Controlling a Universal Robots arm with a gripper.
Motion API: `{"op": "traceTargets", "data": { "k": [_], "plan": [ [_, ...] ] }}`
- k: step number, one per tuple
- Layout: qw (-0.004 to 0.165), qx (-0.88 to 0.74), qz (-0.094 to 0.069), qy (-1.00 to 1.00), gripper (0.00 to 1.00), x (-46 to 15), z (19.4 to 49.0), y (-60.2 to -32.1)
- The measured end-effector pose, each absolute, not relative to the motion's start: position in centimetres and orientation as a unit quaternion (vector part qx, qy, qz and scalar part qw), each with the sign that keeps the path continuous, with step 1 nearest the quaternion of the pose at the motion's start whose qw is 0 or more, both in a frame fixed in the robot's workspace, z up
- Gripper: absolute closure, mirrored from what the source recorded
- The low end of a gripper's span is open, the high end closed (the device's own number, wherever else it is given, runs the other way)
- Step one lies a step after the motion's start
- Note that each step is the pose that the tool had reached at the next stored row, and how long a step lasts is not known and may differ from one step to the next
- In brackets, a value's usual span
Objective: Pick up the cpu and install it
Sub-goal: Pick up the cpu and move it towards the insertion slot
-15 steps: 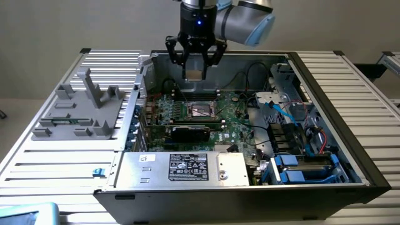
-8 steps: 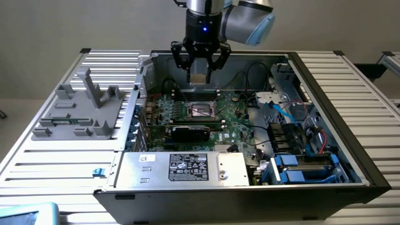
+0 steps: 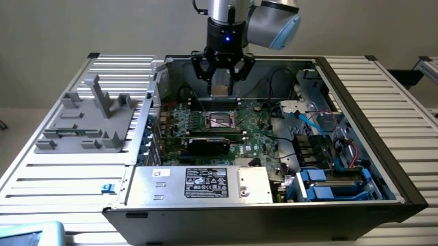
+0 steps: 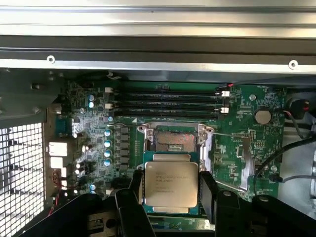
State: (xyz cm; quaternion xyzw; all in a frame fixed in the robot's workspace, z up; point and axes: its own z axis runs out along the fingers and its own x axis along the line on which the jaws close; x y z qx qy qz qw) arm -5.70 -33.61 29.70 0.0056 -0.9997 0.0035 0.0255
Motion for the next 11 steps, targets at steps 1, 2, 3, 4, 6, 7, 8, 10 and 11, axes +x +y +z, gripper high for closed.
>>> {"op": "traceTargets", "data": {
  "k": [1,2,3,4,6,7,8,10,11],
  "plan": [
    [0.026,0.006,0.004,-1.0,0.45,-5.6,29.5,-33.6],
    [0.026,0.006,0.004,-1.0,0.45,-5.6,29.3,-33.5],
    [0.026,0.006,0.004,-1.0,0.45,-5.5,29.2,-33.4],
    [0.026,0.006,0.004,-1.0,0.45,-5.5,29.0,-33.4],
    [0.025,0.006,0.003,-1.0,0.45,-5.5,28.7,-33.2],
    [0.025,0.006,0.003,-1.0,0.45,-5.5,28.6,-33.2],
    [0.025,0.006,0.003,-1.0,0.45,-5.4,28.6,-33.2],
    [0.025,0.006,0.004,-1.0,0.45,-5.3,28.5,-33.2],
    [0.025,0.006,0.003,-1.0,0.45,-5.2,28.4,-33.2]
  ]
}}
